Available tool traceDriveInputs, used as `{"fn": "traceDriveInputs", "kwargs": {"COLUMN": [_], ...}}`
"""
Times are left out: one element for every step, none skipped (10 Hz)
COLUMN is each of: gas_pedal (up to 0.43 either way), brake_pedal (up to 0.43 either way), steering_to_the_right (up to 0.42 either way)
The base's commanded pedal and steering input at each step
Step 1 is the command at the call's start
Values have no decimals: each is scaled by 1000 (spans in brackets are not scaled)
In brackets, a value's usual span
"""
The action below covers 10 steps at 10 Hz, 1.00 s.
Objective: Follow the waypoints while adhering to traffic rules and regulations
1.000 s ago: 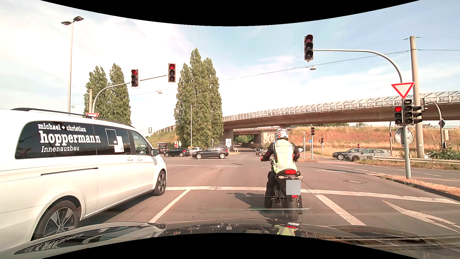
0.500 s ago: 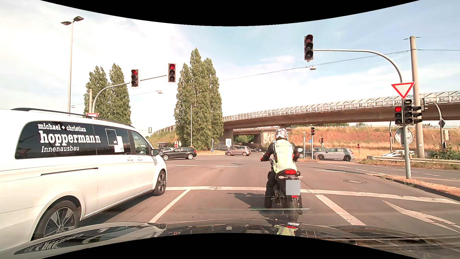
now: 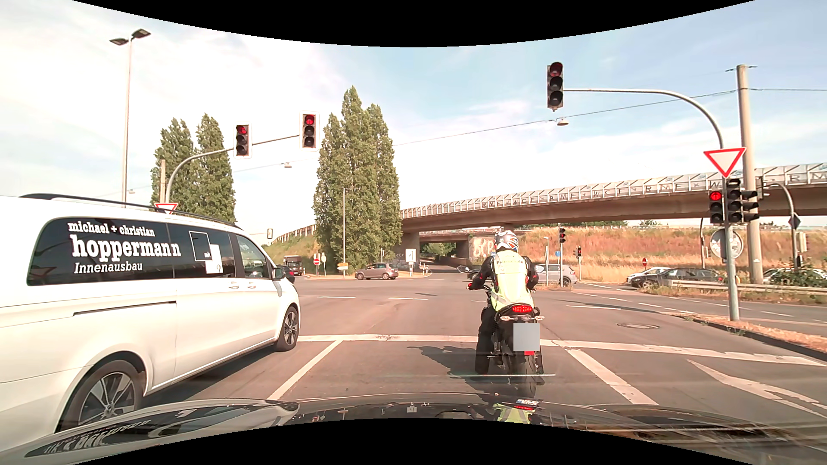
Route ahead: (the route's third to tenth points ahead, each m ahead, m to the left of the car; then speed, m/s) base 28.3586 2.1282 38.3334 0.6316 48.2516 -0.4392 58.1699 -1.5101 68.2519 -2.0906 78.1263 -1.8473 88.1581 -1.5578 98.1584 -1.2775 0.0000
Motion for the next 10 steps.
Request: {"fn": "traceDriveInputs", "kwargs": {"gas_pedal": [0, 0, 0, 0, 0, 0, 0, 0, 0, 0], "brake_pedal": [0, 0, 0, 0, 0, 0, 0, 0, 0, 0], "steering_to_the_right": [117, 117, 117, 117, 117, 117, 117, 117, 116, 116]}}
